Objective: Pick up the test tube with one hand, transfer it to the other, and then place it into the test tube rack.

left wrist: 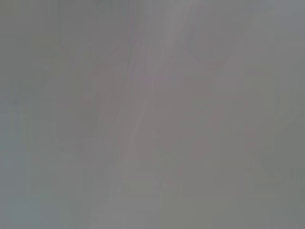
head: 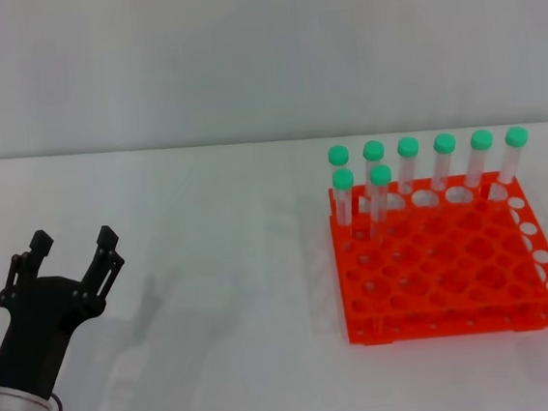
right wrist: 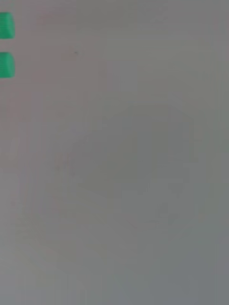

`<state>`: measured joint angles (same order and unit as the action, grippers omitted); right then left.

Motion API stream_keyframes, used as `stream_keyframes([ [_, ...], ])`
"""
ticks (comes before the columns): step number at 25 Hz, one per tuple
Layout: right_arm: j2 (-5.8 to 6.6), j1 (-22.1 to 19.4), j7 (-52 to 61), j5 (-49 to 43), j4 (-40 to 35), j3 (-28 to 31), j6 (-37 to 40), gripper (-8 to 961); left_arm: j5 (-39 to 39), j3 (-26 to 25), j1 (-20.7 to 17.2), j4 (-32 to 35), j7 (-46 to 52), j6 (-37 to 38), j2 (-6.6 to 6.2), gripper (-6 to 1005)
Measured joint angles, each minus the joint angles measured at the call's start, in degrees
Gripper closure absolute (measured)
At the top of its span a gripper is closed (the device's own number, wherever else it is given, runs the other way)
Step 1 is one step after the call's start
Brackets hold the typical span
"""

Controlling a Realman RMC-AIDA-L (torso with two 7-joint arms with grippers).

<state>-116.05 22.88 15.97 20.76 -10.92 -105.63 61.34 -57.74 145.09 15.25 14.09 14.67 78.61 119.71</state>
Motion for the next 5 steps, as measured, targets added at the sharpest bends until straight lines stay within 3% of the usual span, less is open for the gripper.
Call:
stream_keyframes([
  [5,-0.05,1.0,0.0,0.0,-0.2,-0.2,-1.9,80,0.0,0.0,0.0,0.0,0.0,-0.1,0.0,138],
])
